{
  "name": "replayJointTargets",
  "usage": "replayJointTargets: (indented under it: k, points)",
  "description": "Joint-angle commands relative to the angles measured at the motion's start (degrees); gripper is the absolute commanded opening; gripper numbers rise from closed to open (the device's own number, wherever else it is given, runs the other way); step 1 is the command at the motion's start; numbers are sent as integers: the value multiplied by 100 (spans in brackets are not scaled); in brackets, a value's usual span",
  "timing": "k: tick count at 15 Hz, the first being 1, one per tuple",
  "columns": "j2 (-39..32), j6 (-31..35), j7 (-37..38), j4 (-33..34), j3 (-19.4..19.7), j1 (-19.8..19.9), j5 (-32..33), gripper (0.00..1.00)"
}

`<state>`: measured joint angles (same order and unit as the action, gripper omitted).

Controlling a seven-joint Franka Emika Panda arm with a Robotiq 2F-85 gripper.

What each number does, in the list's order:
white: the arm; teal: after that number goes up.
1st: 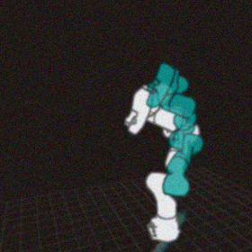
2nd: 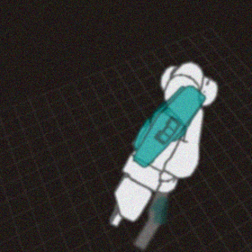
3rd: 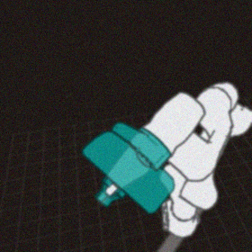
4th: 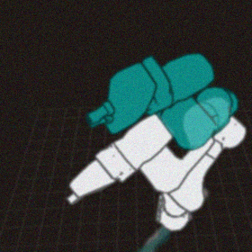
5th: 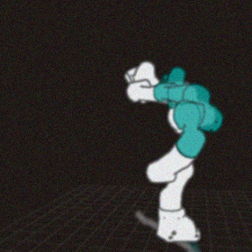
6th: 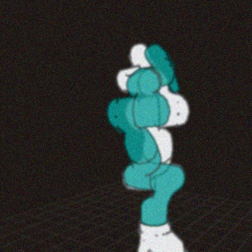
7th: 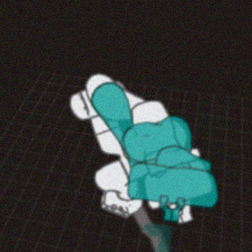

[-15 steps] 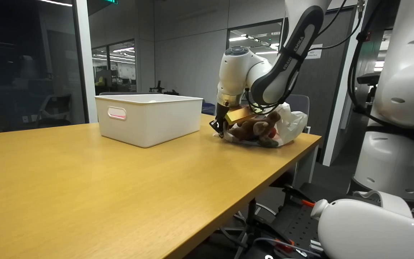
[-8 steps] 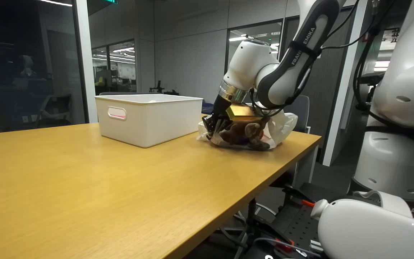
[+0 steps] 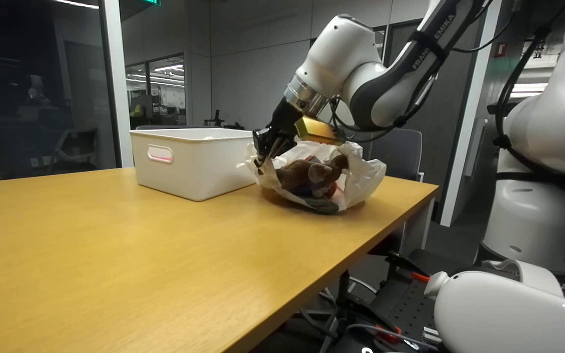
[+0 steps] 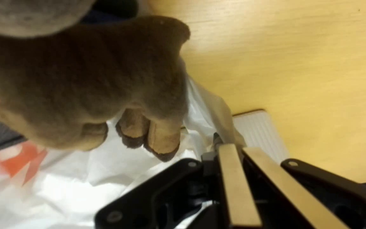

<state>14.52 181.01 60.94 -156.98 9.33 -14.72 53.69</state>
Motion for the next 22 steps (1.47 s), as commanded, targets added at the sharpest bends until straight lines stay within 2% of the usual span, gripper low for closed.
replayJointTargets:
  k: [1,3,4,7,9,15,18,22]
  points:
    - [1114,-678,216,-21,183,-115,419,0]
    - [1720,-1182,222,-29,201,-121,494,0]
    - [2216,-1361,132,-259,58,112,461,0]
    - [2886,-2145,12,-24,263,-163,398,0]
    - [3577,-2573,-187,-180,194,-90,270,0]
    - [3707,-3187,-592,-62,536,-477,148,0]
    - [3585,-3293,-840,-133,844,-791,-57,0]
    - [3520,-3661,-1376,-178,1340,-1439,-533,0]
